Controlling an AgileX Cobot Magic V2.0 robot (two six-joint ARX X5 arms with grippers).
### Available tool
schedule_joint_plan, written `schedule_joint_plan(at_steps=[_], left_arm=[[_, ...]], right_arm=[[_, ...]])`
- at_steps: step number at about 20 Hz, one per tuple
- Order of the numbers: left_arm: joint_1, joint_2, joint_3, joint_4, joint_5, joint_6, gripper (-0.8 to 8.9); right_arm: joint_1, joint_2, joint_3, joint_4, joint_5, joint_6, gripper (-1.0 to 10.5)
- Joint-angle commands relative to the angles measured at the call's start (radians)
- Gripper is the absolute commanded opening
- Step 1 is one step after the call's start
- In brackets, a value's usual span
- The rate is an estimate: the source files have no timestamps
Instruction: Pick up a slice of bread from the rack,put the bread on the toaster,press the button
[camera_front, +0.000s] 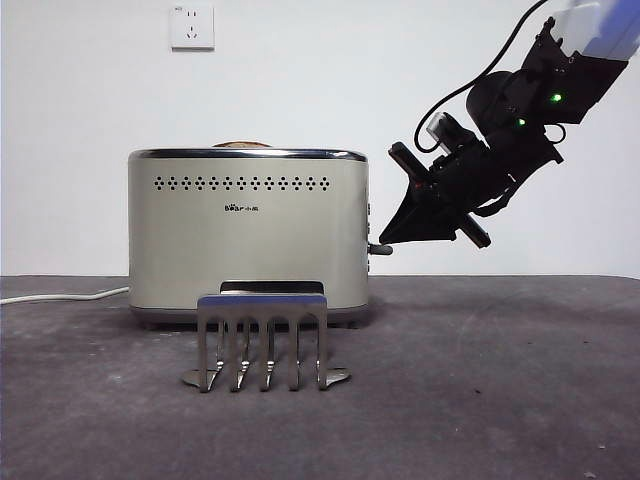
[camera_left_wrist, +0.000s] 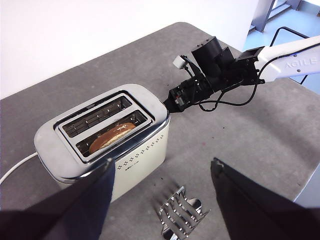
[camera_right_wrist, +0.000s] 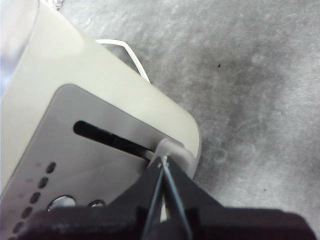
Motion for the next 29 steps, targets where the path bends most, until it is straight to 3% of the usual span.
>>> schedule_joint_plan(at_steps=[1,21,29], left_arm=[[-0.001,-0.003,0.002,0.0,0.0,-0.009,3.23],[-0.001,-0.003,0.002,-0.002,0.0,-0.009,3.22],[-0.001,-0.002,0.002,-0.032,0.0,-0.005,3.15]], right_arm=[[0.003,0.038,-0.019,-0.041,0.015,-0.015,-0.1],[0.003,0.036,-0.008,-0.039,0.01,-0.017,-0.1],[-0.001,-0.174,0.045,-0.053,0.015,-0.018,-0.1]])
